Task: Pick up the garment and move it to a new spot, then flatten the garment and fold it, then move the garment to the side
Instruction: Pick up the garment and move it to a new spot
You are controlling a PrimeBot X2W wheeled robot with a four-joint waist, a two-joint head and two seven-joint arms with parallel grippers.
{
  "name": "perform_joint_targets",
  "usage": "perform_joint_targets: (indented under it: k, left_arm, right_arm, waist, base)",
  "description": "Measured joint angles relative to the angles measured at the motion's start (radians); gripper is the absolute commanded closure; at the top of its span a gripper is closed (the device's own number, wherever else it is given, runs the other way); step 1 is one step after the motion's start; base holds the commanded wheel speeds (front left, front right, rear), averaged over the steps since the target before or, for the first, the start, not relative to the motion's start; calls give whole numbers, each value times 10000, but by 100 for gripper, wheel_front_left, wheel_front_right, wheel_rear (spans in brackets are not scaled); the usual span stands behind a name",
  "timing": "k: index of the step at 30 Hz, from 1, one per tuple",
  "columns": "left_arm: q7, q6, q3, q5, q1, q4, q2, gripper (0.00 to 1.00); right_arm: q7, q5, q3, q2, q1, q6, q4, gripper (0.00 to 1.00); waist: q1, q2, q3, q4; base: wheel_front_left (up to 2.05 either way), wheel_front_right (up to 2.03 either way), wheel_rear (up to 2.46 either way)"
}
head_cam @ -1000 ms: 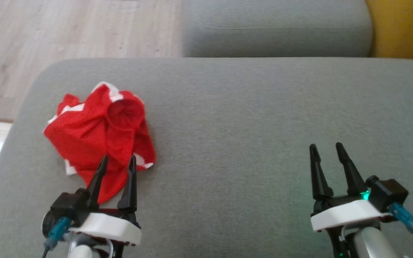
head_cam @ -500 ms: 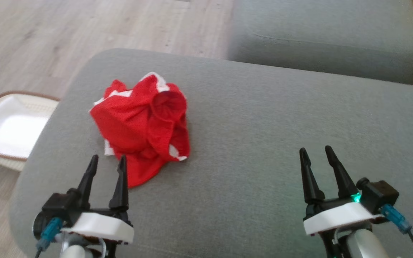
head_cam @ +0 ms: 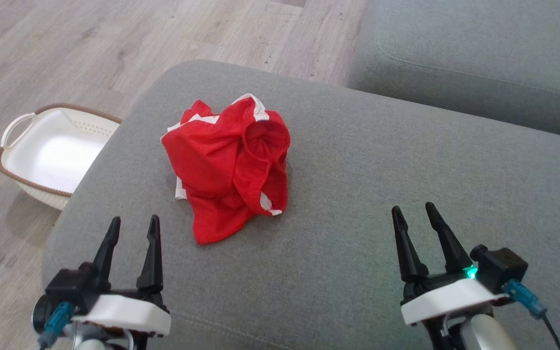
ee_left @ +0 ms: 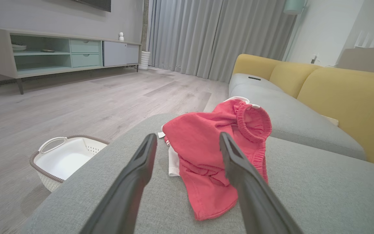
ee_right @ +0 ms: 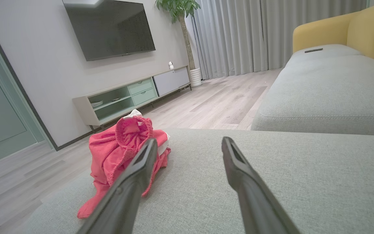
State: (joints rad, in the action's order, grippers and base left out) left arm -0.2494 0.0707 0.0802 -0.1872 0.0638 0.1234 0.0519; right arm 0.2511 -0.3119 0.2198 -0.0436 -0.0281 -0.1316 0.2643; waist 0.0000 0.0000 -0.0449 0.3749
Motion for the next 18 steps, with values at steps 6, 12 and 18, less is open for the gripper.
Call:
perform_joint_targets:
  k: [6,12,18]
  left_arm:
    - [0,2,-69,12,0,-44,0,0]
    - [-2,59,-316,105,-61,-107,-2,0]
    - [-2,424,-247,401,-1026,261,92,0]
  right_arm:
    - [0,-54,40,0,6,0,0,0]
    - [0,-46,58,0,-4,0,2,0]
    - [0,201,-274,-2,-89,0,-84,0]
  waist:
    - [0,0,11,18]
    - [0,0,225,-186]
    - [0,0,729,-506]
  base:
    - [0,0,0]
    - [0,0,0]
    - [0,0,0]
